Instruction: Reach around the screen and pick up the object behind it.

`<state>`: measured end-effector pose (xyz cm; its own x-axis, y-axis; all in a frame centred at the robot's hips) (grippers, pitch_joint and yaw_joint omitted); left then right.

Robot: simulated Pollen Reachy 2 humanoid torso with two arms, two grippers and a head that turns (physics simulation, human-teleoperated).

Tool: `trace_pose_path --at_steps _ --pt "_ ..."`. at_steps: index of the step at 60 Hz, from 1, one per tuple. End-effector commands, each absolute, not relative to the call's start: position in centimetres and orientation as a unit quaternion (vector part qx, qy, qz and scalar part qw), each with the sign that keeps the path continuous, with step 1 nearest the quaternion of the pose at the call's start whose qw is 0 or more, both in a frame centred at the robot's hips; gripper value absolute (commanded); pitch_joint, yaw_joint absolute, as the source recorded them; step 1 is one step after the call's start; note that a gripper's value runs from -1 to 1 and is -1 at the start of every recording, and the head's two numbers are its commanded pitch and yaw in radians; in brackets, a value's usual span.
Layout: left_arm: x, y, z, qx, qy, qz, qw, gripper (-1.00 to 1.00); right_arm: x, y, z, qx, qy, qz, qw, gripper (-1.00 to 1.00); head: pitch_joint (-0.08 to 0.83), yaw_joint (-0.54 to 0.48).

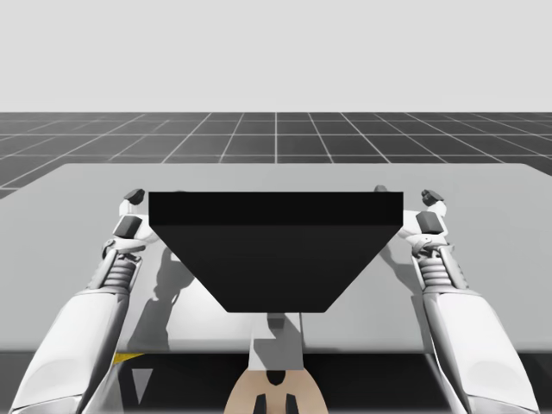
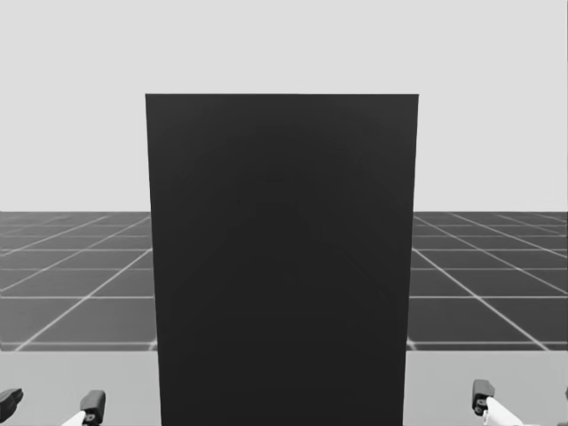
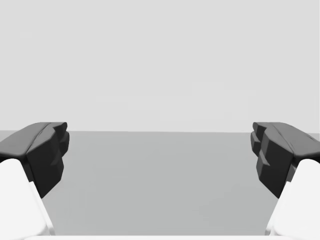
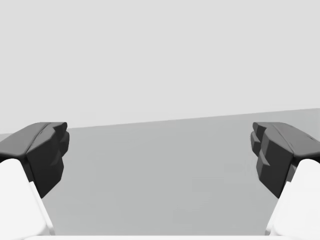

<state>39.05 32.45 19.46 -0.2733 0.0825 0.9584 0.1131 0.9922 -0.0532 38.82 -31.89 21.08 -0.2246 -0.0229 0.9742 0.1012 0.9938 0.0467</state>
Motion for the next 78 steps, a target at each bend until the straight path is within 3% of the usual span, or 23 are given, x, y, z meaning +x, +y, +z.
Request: trace_pose_path --at_steps 1,6,10,16,18,19,23,29,33,37,44,53,59,78 --pt "39.1 32.5 19.5 -0.06 -0.798 -0.012 0.6 -1.0 38.6 -31.8 21.2 -0.041 -0.778 -0.056 0.625 -1.0 -0.025 0.0" --pt "39.1 32.5 19.5 -0.06 -0.798 -0.012 0.6 -1.0 38.5 -31.9 21.3 -0.017 -0.782 -0.036 0.621 -1.0 -0.023 0.0" --pt "39.2 32.6 19.3 -0.054 -0.794 -0.017 0.605 -1.0 38.4 -32.1 21.0 0.003 -0.766 -0.012 0.643 -1.0 -0.019 0.0" --pt "39.8 32.7 18.7 -0.055 -0.752 -0.025 0.657 -1.0 38.3 -32.0 20.3 0.072 -0.725 0.0 0.685 -1.0 -0.013 0.0" --pt "39.9 32.7 18.4 -0.061 -0.736 -0.033 0.673 -1.0 38.3 -31.9 20.1 0.086 -0.717 0.012 0.692 -1.0 -0.011 0.0" --pt "40.1 32.7 18.0 -0.06 -0.721 -0.046 0.689 -1.0 38.2 -31.7 19.8 0.121 -0.702 0.027 0.701 -1.0 -0.007 0.0" --pt "40.4 32.6 17.3 -0.061 -0.693 -0.066 0.715 -1.0 37.9 -31.2 19.1 0.15 -0.676 0.059 0.719 -1.0 -0.002 0.0" --pt "40.4 32.2 16.8 -0.059 -0.673 -0.089 0.732 -1.0 37.5 -30.2 18.2 0.16 -0.648 0.084 0.74 -1.0 0.004 0.0" --pt "40.3 31.7 16.2 -0.058 -0.655 -0.114 0.744 -1.0 36.8 -29.2 17.4 0.201 -0.622 0.092 0.751 -1.0 0.012 0.01" --pt "40.3 31.3 16.0 -0.06 -0.651 -0.125 0.746 -1.0 36.0 -28.0 16.9 0.225 -0.606 0.128 0.752 -1.0 0.019 0.01" --pt "39.8 30.5 16.0 -0.076 -0.648 -0.152 0.742 -1.0 34.3 -26.3 16.8 0.29 -0.559 0.145 0.764 -1.0 0.027 0.01" --pt "38.8 29.4 16.2 -0.097 -0.649 -0.195 0.729 -1.0 32.7 -24.8 16.9 0.326 -0.542 0.179 0.753 -1.0 0.037 0.01" --pt "38.4 28.8 16.4 -0.101 -0.651 -0.213 0.722 -1.0 31.8 -24.0 16.6 0.333 -0.509 0.188 0.771 -1.0 0.042 0.01" --pt "37.3 28.0 16.8 -0.134 -0.661 -0.254 0.693 -1.0 29.8 -23.9 15.7 0.343 -0.513 0.227 0.753 -1.0 0.055 0.0"
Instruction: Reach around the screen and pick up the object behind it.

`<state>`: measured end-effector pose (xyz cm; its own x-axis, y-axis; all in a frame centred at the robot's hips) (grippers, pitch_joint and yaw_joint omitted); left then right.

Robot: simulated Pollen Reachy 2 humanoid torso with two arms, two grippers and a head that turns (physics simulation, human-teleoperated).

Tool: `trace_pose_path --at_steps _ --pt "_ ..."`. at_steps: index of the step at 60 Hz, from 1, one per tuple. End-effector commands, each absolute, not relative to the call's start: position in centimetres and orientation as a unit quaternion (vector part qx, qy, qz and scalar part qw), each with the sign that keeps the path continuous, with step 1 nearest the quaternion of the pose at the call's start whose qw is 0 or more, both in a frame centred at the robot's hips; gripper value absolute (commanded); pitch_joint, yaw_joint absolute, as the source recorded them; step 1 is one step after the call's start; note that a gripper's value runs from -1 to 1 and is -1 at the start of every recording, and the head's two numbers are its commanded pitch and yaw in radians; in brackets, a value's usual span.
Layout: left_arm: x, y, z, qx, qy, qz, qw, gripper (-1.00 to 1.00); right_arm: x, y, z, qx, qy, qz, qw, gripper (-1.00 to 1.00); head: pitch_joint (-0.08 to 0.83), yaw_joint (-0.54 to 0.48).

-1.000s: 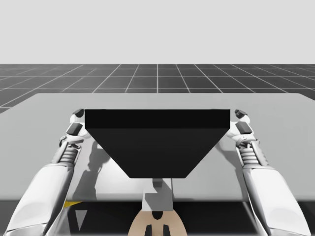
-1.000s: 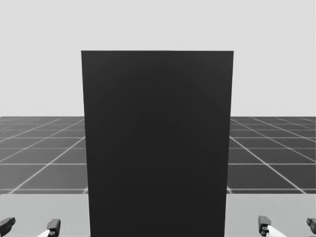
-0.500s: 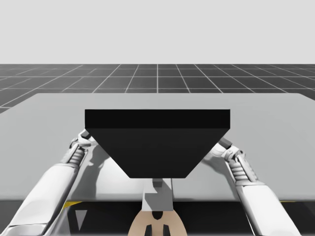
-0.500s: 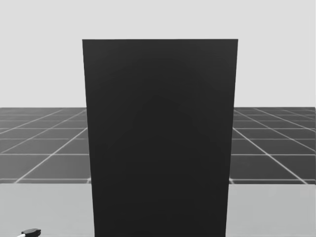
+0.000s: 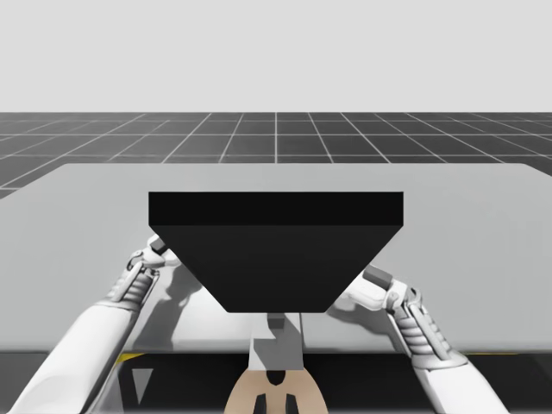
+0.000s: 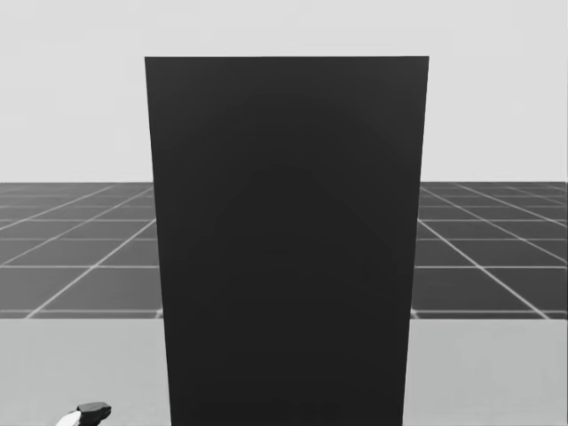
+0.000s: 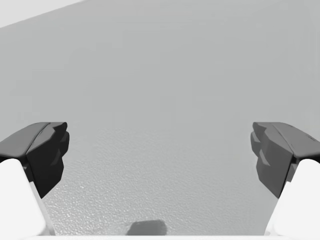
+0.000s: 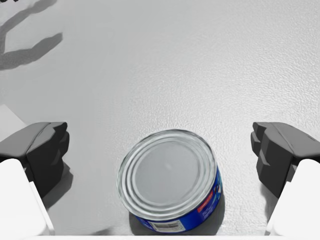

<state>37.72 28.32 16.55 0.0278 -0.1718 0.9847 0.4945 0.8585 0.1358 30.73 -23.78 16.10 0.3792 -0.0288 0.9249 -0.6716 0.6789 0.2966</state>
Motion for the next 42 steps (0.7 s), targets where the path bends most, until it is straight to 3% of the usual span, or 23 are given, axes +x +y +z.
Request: trace_pose_path --at_steps 1,16,25,39,41,42 --pt "37.3 28.0 16.8 -0.135 -0.661 -0.254 0.693 -1.0 29.8 -23.9 15.6 0.344 -0.513 0.227 0.753 -1.0 0.055 0.0" --pt "36.8 27.3 16.7 -0.143 -0.661 -0.271 0.685 -1.0 30.1 -23.2 14.0 0.312 -0.508 0.25 0.763 -1.0 0.071 0.0" --pt "36.8 27.2 16.7 -0.142 -0.662 -0.273 0.683 -1.0 31.4 -22.9 12.6 0.279 -0.529 0.264 0.757 -1.0 0.082 -0.01" --pt "36.7 27.2 16.7 -0.138 -0.664 -0.276 0.681 -1.0 33.0 -21.2 11.2 0.267 -0.516 0.28 0.765 -1.0 0.092 -0.01" --pt "36.7 27.2 16.7 -0.137 -0.664 -0.276 0.681 -1.0 32.9 -21.1 11.0 0.26 -0.52 0.276 0.765 -0.82 0.093 -0.01" --pt "36.7 27.2 16.8 -0.137 -0.665 -0.276 0.68 -1.0 32.7 -21.0 10.7 0.259 -0.517 0.276 0.767 0.17 0.095 -0.01"
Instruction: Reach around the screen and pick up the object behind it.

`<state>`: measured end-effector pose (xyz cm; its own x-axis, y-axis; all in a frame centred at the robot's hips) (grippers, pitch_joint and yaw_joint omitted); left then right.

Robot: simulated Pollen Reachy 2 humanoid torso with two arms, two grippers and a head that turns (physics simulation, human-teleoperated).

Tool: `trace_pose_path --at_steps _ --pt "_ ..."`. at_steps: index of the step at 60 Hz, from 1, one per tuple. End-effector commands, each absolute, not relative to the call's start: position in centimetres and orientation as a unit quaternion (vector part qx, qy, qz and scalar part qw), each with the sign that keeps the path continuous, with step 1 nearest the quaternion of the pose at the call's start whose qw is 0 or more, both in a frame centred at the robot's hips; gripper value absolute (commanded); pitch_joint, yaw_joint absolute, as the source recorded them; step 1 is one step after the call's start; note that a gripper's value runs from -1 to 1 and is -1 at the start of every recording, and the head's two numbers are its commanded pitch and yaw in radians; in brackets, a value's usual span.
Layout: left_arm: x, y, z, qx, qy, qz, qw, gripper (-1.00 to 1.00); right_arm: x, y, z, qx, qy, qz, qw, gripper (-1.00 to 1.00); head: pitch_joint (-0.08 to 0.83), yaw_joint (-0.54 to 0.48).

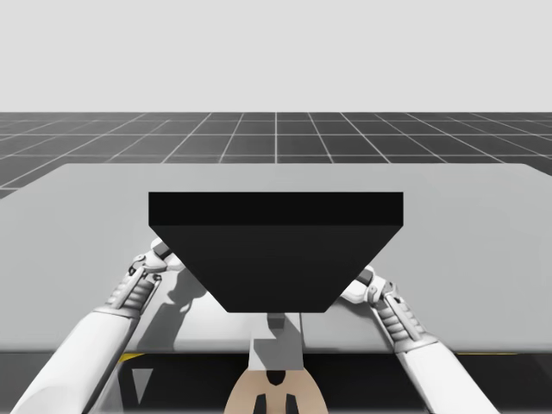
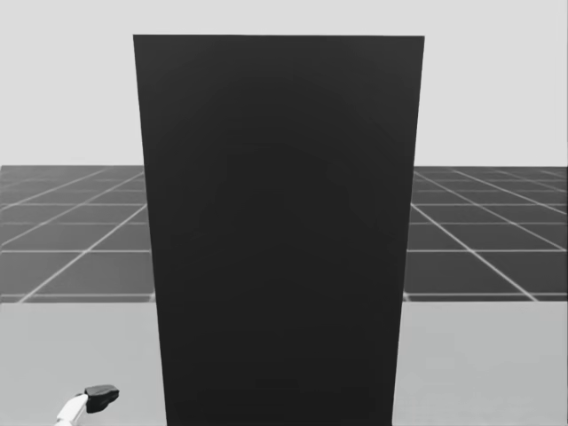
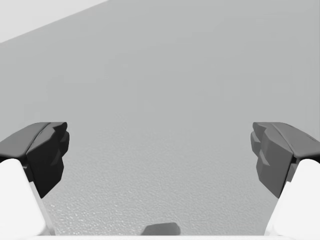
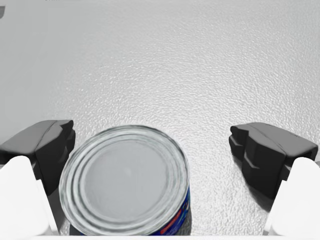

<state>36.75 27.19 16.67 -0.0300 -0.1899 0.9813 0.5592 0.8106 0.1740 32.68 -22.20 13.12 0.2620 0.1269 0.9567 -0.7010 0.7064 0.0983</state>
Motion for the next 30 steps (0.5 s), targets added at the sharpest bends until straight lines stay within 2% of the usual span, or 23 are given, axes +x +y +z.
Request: trace_pose_path --at_steps 1,3,16,23,30 --pt "36.7 27.2 16.8 -0.137 -0.665 -0.276 0.68 -1.0 32.7 -21.0 10.6 0.261 -0.515 0.277 0.768 0.44 0.096 -0.01" --pt "36.7 27.2 16.8 -0.137 -0.665 -0.277 0.68 -1.0 32.6 -21.0 10.3 0.264 -0.511 0.272 0.772 0.89 0.098 -0.01" --pt "36.6 27.3 16.9 -0.136 -0.666 -0.277 0.679 -1.0 32.3 -21.0 9.3 0.261 -0.496 0.265 0.784 0.87 0.102 -0.01" --pt "36.6 27.4 17.0 -0.136 -0.668 -0.277 0.678 -1.0 32.2 -21.7 10.6 0.26 -0.517 0.257 0.774 1.0 0.103 -0.01" --pt "36.6 27.6 17.2 -0.136 -0.67 -0.272 0.677 -1.0 32.1 -23.7 13.0 0.248 -0.549 0.236 0.762 0.98 0.1 -0.01"
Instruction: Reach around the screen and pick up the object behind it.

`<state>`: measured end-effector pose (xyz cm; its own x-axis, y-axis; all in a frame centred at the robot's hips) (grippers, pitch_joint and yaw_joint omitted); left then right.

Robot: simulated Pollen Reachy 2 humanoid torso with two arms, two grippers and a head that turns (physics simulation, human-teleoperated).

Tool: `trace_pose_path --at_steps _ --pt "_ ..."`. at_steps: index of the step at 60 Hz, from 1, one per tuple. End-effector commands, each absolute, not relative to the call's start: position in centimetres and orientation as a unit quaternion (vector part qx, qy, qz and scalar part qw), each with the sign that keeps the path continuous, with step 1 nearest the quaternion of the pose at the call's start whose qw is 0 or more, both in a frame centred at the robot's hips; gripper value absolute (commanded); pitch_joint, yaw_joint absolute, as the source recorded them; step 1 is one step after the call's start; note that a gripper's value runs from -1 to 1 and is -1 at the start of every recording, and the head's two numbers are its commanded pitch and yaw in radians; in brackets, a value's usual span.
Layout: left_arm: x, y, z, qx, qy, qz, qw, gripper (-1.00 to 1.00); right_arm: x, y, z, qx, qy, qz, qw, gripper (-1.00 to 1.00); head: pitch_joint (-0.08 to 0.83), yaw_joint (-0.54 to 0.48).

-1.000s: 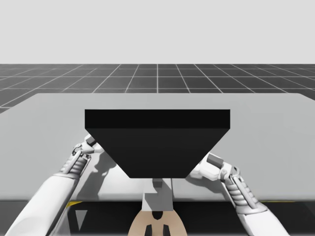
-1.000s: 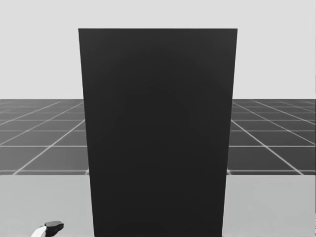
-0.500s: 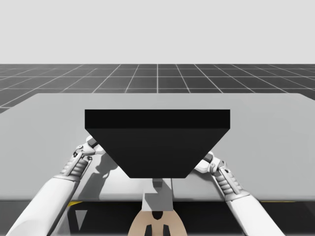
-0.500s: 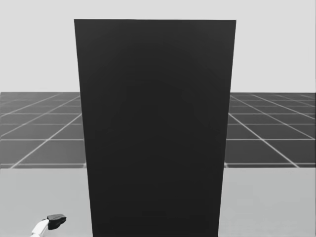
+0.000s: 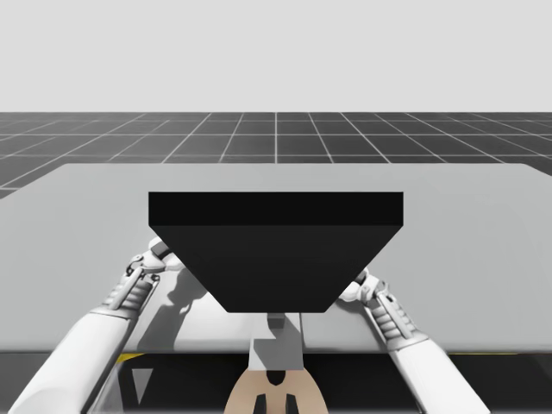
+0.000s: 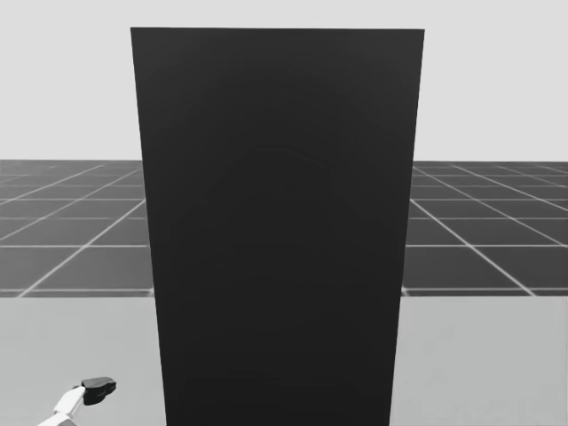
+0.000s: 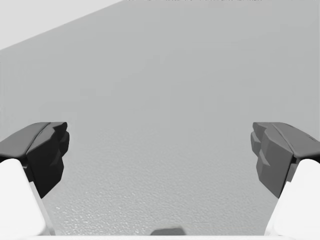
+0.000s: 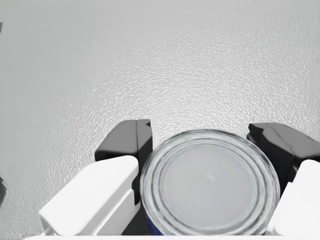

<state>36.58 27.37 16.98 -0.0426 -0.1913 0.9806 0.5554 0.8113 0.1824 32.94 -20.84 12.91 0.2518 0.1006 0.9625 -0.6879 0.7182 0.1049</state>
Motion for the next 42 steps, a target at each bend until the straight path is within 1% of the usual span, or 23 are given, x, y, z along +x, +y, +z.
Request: trace_pose_path --at_steps 1,2,4,5,7,8,11,15,18,22,31,42 --pt "36.6 27.6 17.2 -0.135 -0.67 -0.271 0.677 -1.0 32.0 -24.0 13.2 0.245 -0.552 0.235 0.762 0.99 0.1 -0.01" --pt "36.6 27.7 17.2 -0.136 -0.671 -0.271 0.677 -1.0 31.9 -24.8 13.9 0.235 -0.563 0.23 0.758 1.0 0.099 -0.01" --pt "36.6 27.7 17.2 -0.136 -0.671 -0.271 0.676 -1.0 31.8 -25.4 14.4 0.23 -0.571 0.225 0.755 0.99 0.098 -0.01" --pt "36.6 27.8 17.2 -0.136 -0.671 -0.27 0.677 -1.0 31.6 -26.4 15.1 0.223 -0.582 0.219 0.751 0.98 0.097 -0.01" --pt "36.6 27.8 17.3 -0.136 -0.672 -0.269 0.677 -1.0 31.5 -27.0 15.6 0.217 -0.589 0.214 0.749 1.0 0.097 -0.01" --pt "36.6 27.8 17.3 -0.136 -0.672 -0.269 0.677 -1.0 31.3 -28.0 16.4 0.204 -0.601 0.209 0.744 1.0 0.097 -0.01" --pt "36.6 27.8 17.3 -0.136 -0.672 -0.269 0.677 -1.0 31.0 -29.0 17.2 0.198 -0.61 0.202 0.74 0.99 0.097 -0.01" --pt "36.7 27.8 17.3 -0.136 -0.672 -0.27 0.676 -1.0 30.5 -31.4 19.2 0.172 -0.633 0.189 0.731 0.98 0.096 -0.01" --pt "36.7 27.8 17.3 -0.136 -0.672 -0.269 0.676 -1.0 30.3 -32.3 20.0 0.162 -0.64 0.183 0.728 0.98 0.095 -0.01" --pt "36.7 27.8 17.3 -0.136 -0.672 -0.269 0.676 -1.0 29.9 -34.1 21.8 0.14 -0.658 0.173 0.719 0.99 0.091 -0.02" --pt "36.7 27.9 17.4 -0.136 -0.674 -0.268 0.675 -1.0 29.6 -36.0 23.9 0.105 -0.675 0.166 0.711 0.98 0.087 -0.01" --pt "36.7 28.0 17.5 -0.135 -0.675 -0.266 0.674 -1.0 30.4 -37.8 27.0 0.06 -0.694 0.159 0.7 0.99 0.085 -0.01"
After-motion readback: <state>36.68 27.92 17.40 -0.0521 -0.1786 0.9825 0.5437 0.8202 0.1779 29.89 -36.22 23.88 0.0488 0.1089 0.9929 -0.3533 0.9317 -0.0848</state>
